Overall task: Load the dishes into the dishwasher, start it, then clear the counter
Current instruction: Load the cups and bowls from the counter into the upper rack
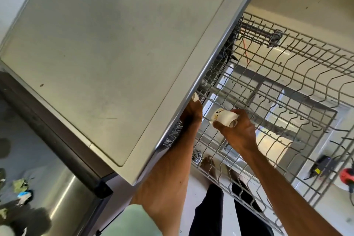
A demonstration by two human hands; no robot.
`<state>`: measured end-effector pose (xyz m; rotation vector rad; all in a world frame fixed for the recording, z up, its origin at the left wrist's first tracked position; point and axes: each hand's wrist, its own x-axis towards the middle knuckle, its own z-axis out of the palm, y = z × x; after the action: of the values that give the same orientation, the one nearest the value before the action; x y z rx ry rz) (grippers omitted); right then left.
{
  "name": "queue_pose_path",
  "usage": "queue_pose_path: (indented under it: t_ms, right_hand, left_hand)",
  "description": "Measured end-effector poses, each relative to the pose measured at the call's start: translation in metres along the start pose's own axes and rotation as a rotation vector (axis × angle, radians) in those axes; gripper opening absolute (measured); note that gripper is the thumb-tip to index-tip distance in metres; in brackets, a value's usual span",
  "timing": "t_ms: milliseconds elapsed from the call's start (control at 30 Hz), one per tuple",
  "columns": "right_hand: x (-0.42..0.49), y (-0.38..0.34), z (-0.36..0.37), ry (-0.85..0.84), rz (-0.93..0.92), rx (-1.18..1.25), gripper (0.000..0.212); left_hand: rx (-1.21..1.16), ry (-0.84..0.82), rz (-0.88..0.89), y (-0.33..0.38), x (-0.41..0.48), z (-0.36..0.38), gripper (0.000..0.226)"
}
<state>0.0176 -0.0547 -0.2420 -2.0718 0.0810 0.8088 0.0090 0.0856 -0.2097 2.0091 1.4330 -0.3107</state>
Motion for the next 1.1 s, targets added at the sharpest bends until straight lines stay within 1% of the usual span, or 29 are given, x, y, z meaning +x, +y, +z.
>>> queue_pose_path:
  t_ms: [133, 233, 300, 333, 367, 400, 433, 467, 500, 533, 600, 667, 700, 733, 767, 833, 900, 1000, 1100]
  right_hand:
    - [0.006, -0.001, 0.001, 0.024, -0.202, -0.208, 0.068]
    - [0.016, -0.006, 0.004, 0.011, -0.316, -0.372, 0.074]
    - [0.026, -0.011, 0.008, -0.023, -0.362, -0.488, 0.080]
    - [0.031, -0.014, 0.011, -0.046, -0.373, -0.534, 0.083]
    - [0.036, -0.018, 0.013, -0.069, -0.392, -0.575, 0.084]
    - [0.040, -0.021, 0.017, -0.095, -0.422, -0.617, 0.085]
    - [0.044, -0.025, 0.020, -0.123, -0.463, -0.660, 0.084]
    - [0.047, -0.028, 0.023, -0.153, -0.508, -0.700, 0.084]
    - [0.050, -0.030, 0.027, -0.183, -0.553, -0.738, 0.084]
    - [0.052, -0.032, 0.030, -0.207, -0.594, -0.777, 0.085]
    - [0.056, -0.034, 0.036, -0.237, -0.664, -0.858, 0.087]
    - [0.059, -0.033, 0.042, -0.242, -0.719, -0.934, 0.088]
    - [0.061, -0.032, 0.045, -0.238, -0.731, -0.961, 0.089]
    - [0.064, -0.030, 0.048, -0.241, -0.730, -0.980, 0.089]
    - [0.066, -0.027, 0.051, -0.244, -0.724, -0.990, 0.090]
    - [0.070, -0.022, 0.055, -0.249, -0.718, -0.989, 0.092]
    - [0.073, -0.017, 0.057, -0.239, -0.736, -0.964, 0.097]
    - [0.075, -0.013, 0.057, -0.247, -0.762, -0.906, 0.098]
    - [0.077, -0.006, 0.052, -0.273, -0.744, -0.780, 0.099]
  left_hand:
    - [0.001, 0.050, 0.043, -0.001, 0.000, 0.001, 0.036]
    - [-0.005, 0.082, 0.086, -0.008, -0.001, 0.004, 0.037]
    - [0.018, 0.091, 0.150, -0.017, -0.003, 0.006, 0.035]
    - [0.020, 0.146, 0.211, -0.021, -0.005, 0.006, 0.032]
    - [-0.057, 0.226, 0.243, -0.025, -0.006, 0.008, 0.030]
    - [-0.102, 0.229, 0.252, -0.035, -0.006, 0.015, 0.034]
    - [-0.126, 0.194, 0.281, -0.047, -0.002, 0.024, 0.039]
    - [-0.125, 0.239, 0.319, -0.052, 0.001, 0.027, 0.040]
    - [-0.076, 0.241, 0.325, -0.055, 0.001, 0.024, 0.036]
    - [-0.048, 0.195, 0.317, -0.054, -0.002, 0.017, 0.029]
    - [-0.083, 0.077, 0.321, -0.054, -0.006, 0.012, 0.024]
    - [-0.108, 0.084, 0.313, -0.055, -0.008, 0.011, 0.023]
    - [-0.129, 0.123, 0.325, -0.051, -0.010, 0.007, 0.022]
    - [-0.137, 0.163, 0.338, -0.049, -0.012, 0.004, 0.021]
    - [-0.110, 0.168, 0.339, -0.048, -0.013, 0.001, 0.020]
    - [-0.061, 0.130, 0.329, -0.049, -0.018, -0.003, 0.028]
    - [-0.075, 0.107, 0.342, -0.053, -0.019, -0.003, 0.032]
    - [-0.092, 0.069, 0.341, -0.054, -0.022, -0.005, 0.035]
    - [-0.073, 0.019, 0.282, -0.058, -0.018, 0.001, 0.034]
